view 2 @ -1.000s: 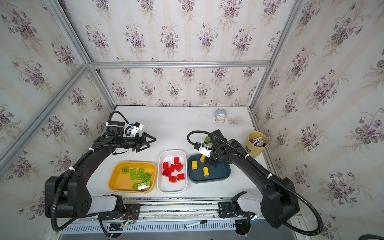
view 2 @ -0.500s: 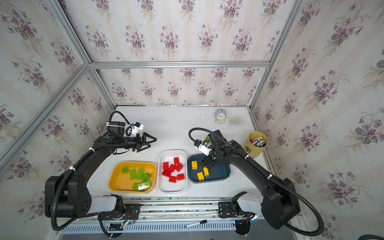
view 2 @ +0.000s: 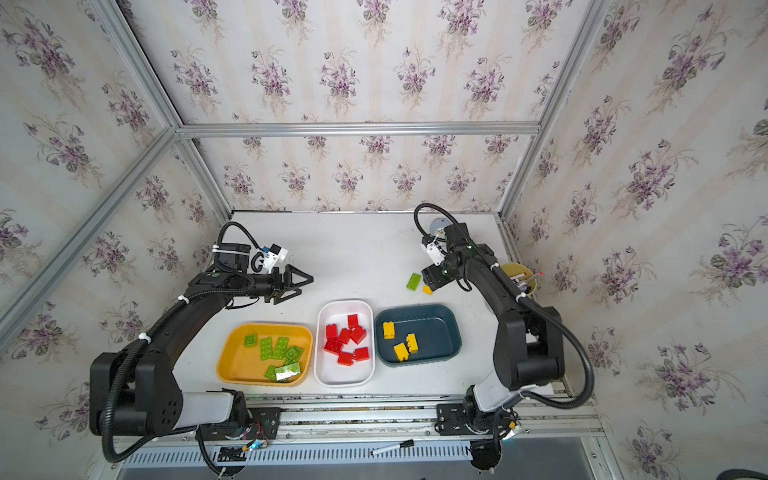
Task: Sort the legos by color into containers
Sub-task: 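Move the right gripper back over the yellow bricks in the pile, then lower the right gripper onto a yellow 1x2 brick and grasp it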
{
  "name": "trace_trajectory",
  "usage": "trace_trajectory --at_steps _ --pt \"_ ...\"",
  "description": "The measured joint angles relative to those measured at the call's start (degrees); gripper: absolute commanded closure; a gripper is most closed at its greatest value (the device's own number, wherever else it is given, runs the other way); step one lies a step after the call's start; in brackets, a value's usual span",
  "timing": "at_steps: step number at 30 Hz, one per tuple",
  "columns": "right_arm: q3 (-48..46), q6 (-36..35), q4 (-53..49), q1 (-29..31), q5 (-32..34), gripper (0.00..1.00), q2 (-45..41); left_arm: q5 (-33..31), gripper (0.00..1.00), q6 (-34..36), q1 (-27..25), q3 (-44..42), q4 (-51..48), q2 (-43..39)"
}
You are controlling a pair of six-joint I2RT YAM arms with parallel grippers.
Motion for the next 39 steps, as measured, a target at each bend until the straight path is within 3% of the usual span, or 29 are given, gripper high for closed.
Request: trace_trajectory --at_steps 13,23,29,35,39 --pt "15.8 -10.5 -2.1 -1.2 3.5 0.32 21.9 0.0 0.01 -0.2 0.0 0.1 0.2 0.4" --pt "19.9 -12.0 -3.1 -1.6 3.7 0.57 28.4 0.0 0.01 -0.9 0.0 0.2 0.2 0.9" --pt "20.2 -12.4 -3.5 -2.3 3.2 0.79 28.9 0.0 0.01 -1.0 0.0 1.0 0.2 1.6" --pt "20.1 -12.3 -5.2 -2.4 1.7 0.81 23.5 0.0 0.01 -1.3 -0.2 1.8 0.2 2.2" --pt "15.2 -11.0 -5.6 -1.7 -1.5 0.80 12.8 0.0 0.01 -1.3 -0.3 2.3 0.2 2.8"
